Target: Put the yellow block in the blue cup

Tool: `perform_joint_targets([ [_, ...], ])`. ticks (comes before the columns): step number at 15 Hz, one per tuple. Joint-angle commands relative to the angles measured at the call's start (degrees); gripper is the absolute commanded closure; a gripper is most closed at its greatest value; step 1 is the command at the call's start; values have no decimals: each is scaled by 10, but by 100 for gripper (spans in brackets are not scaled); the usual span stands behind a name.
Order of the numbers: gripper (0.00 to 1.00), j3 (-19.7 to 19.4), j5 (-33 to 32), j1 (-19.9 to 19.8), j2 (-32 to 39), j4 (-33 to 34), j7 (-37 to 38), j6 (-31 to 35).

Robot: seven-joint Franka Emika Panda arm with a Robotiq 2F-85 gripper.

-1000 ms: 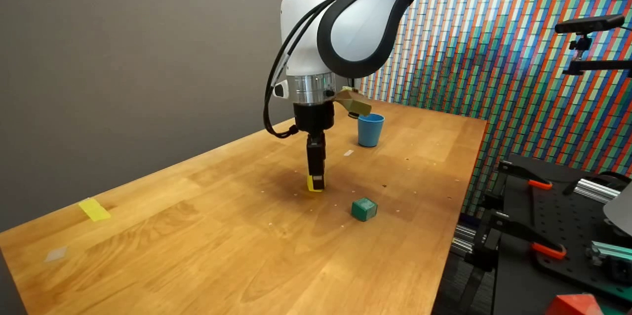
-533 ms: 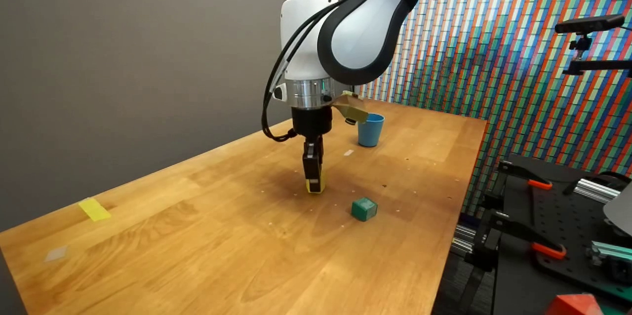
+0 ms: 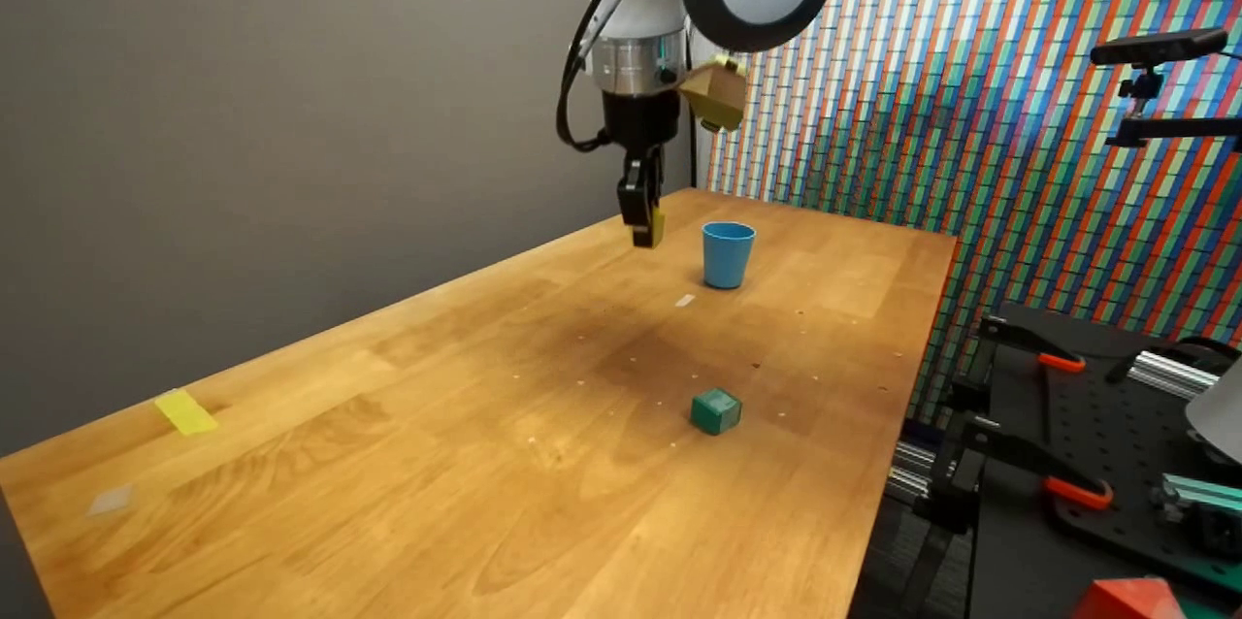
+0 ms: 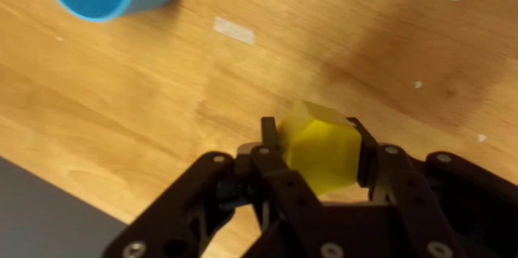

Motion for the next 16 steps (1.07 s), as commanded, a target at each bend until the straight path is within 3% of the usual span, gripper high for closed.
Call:
perform_joint_targets([
  [1, 78, -24, -71, -11, -99, -53, 96, -53],
  [5, 78, -25, -64, -66, -128, -72, 170, -71],
  [9, 78, -28, -36, -110, -95, -71, 211, -55],
  [16, 78, -46, -31, -132, -13, -40, 266, -10],
])
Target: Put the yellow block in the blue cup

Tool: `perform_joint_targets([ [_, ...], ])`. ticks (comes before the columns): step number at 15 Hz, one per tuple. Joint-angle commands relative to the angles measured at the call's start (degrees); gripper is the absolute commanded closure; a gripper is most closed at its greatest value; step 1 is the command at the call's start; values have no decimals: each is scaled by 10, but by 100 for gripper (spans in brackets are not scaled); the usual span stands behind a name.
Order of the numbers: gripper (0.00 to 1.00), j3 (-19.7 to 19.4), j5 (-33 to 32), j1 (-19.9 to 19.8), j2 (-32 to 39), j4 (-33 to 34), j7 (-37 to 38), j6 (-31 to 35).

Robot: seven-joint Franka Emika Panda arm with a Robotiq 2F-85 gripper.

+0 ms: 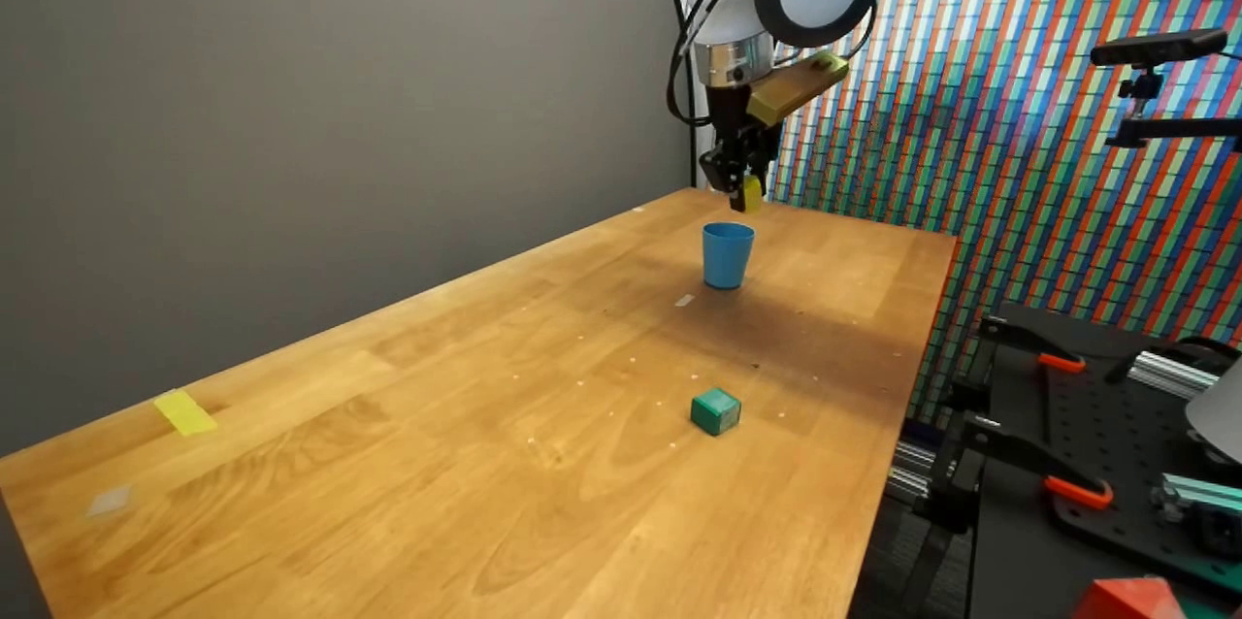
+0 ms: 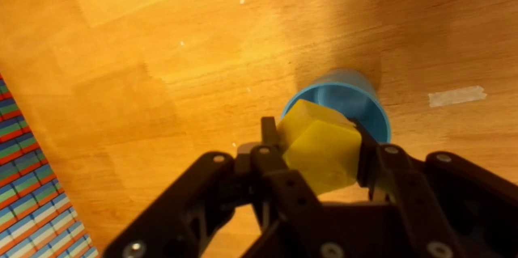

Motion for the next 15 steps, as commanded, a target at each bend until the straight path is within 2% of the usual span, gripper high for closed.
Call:
perform_joint_targets([
  [1, 78, -12, 15, 0, 44, 32, 21, 27],
  [7, 78, -25, 39, 7, 85, 72, 24, 44],
  [8, 31, -25, 47, 6, 88, 77, 20, 44],
  [10, 26, -24, 58, 4, 88, 79, 9, 40],
  [12, 10, -2, 108, -11, 65, 51, -42, 38],
  [13, 1, -9, 106, -3, 42, 26, -43, 36],
  [15, 0, 2, 155, -15, -10, -16, -92, 34],
])
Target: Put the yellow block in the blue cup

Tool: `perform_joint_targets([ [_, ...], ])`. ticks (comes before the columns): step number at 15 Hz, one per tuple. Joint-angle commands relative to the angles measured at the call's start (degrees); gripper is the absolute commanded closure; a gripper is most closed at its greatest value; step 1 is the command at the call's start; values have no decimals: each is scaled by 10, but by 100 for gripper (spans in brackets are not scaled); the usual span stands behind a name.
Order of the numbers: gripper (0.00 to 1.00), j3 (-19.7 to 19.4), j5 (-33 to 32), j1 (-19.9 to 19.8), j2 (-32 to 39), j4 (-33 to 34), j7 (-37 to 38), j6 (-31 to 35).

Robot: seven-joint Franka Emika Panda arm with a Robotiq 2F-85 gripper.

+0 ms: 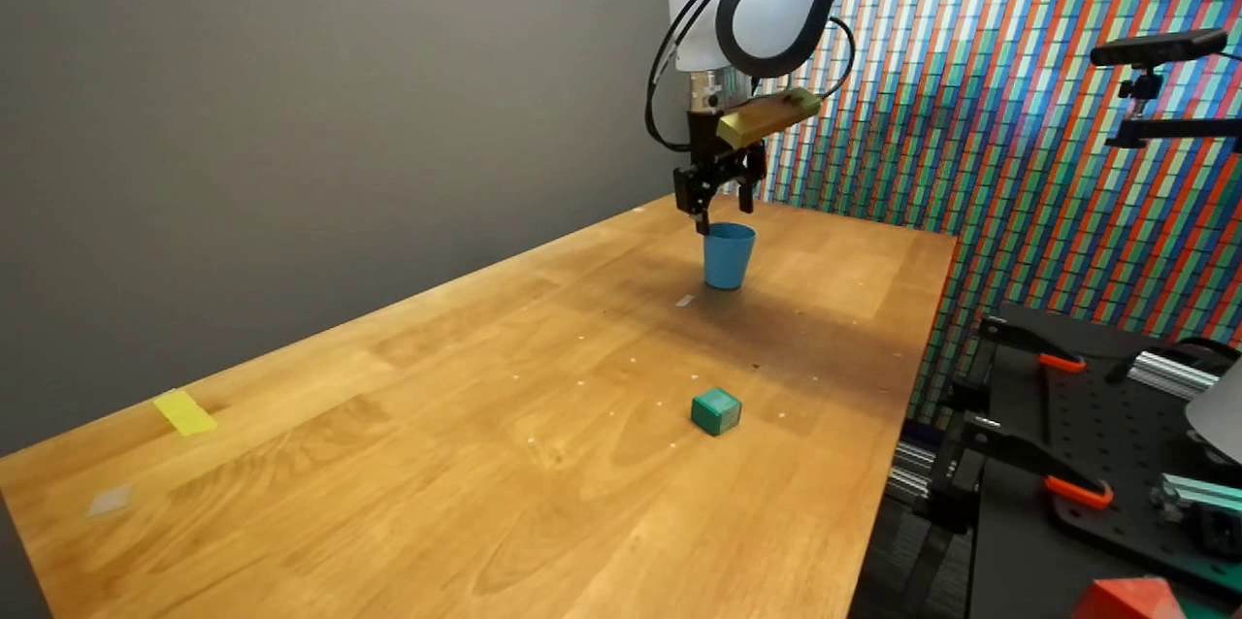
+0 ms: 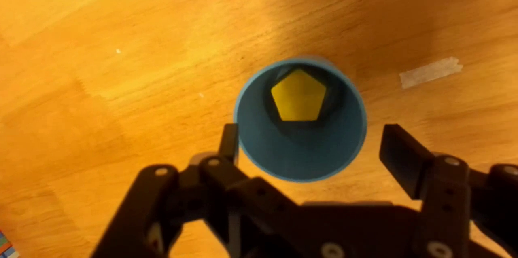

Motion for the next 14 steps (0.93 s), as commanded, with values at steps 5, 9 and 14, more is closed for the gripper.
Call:
perform_joint_targets([
  [5, 0, 28, 95, -13, -225, -114, -173, -48],
  [9, 0, 51, 163, -5, -339, -117, -305, -133],
  [14, 0, 66, 169, -6, -373, -95, -328, -209],
])
